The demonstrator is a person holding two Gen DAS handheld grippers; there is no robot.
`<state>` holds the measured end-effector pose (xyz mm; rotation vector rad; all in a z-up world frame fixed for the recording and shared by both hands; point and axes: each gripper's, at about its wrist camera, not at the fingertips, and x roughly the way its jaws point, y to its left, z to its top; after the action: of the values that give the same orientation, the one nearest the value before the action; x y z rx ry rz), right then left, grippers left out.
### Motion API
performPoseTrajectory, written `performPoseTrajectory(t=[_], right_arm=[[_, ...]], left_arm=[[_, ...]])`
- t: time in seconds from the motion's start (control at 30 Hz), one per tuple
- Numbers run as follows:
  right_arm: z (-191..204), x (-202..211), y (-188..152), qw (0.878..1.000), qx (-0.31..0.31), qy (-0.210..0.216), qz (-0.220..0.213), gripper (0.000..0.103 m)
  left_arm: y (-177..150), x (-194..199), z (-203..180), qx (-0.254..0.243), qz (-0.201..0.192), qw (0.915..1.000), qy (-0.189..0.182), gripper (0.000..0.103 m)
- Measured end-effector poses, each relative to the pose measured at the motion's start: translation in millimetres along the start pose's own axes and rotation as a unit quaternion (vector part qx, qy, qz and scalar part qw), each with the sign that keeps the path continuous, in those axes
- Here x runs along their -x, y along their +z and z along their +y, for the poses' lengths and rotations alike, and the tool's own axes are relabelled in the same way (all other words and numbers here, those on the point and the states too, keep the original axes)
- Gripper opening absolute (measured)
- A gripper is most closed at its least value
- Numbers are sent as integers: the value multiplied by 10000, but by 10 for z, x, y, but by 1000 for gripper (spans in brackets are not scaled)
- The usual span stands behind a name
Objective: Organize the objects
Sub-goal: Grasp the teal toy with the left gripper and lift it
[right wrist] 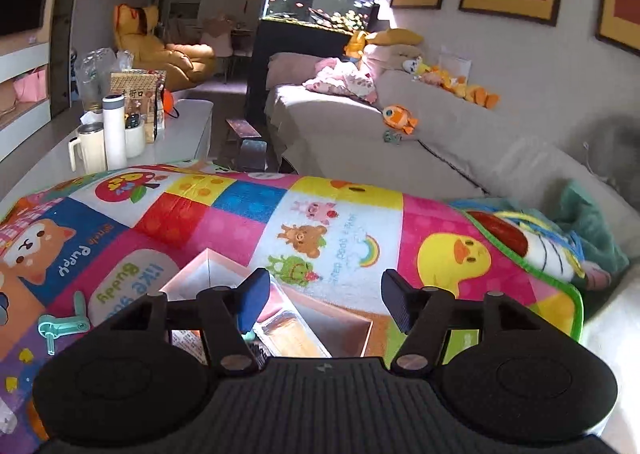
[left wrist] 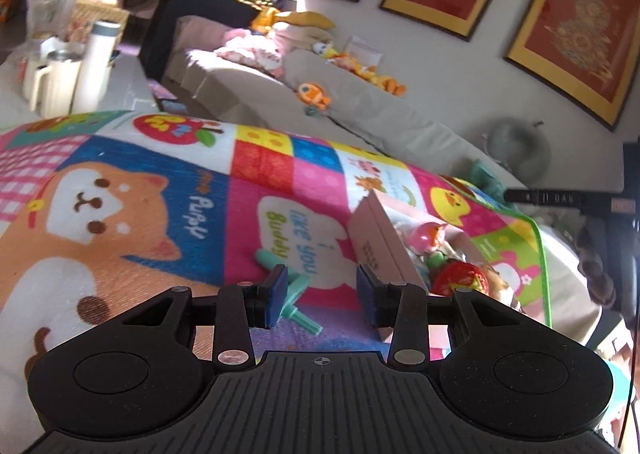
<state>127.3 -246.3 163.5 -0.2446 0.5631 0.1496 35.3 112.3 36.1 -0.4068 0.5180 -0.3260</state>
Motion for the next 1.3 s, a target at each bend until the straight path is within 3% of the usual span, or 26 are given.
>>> performPoseTrajectory(t=[0.17, 0.33, 0.4, 0.53, 0.63, 0.8, 0.93, 0.97, 1.0, 1.2, 1.3], right_arm=[[-54, -98, -128, 9988, -457, -15, 201, 62], [225, 233, -545, 9988, -422, 229, 29, 63], [406, 404, -765, 9985, -316, 450, -59, 76], [776, 563, -1211, 9971, -54, 761, 44, 82], [967, 565, -1448, 9956, -66, 907, 247, 82], [1094, 615, -1620, 9901, -360, 1291, 417, 82], [1250, 645, -1623, 9894, -96, 1406, 339, 82], [1286, 636, -1615, 9893, -30, 1423, 322, 82], [1323, 624, -1604, 9888, 18, 1457, 318, 82], [1462, 528, -1588, 9869, 283, 1544, 365, 82], [1507, 449, -1605, 9843, 210, 1670, 540, 82]], left_arm=[[-10, 131, -13, -172, -78, 9997, 181, 42], [-26, 181, 53, -470, -35, 9966, 672, 42], [-38, 140, 45, -550, 137, 9964, 626, 42], [-59, -70, -174, -1115, 307, 9920, 513, 42], [-53, -371, -283, -1358, 480, 9873, 673, 42], [-86, -847, -328, -1517, 937, 9790, 993, 42], [-138, -990, -283, -1513, 984, 9745, 1334, 39], [-141, -970, -284, -1538, 958, 9741, 1351, 27], [-144, -926, -288, -1514, 986, 9747, 1315, 22], [-310, -344, -291, -1087, 1133, 9848, 745, 14], [-476, -63, -299, -1002, 1040, 9867, 742, 14]])
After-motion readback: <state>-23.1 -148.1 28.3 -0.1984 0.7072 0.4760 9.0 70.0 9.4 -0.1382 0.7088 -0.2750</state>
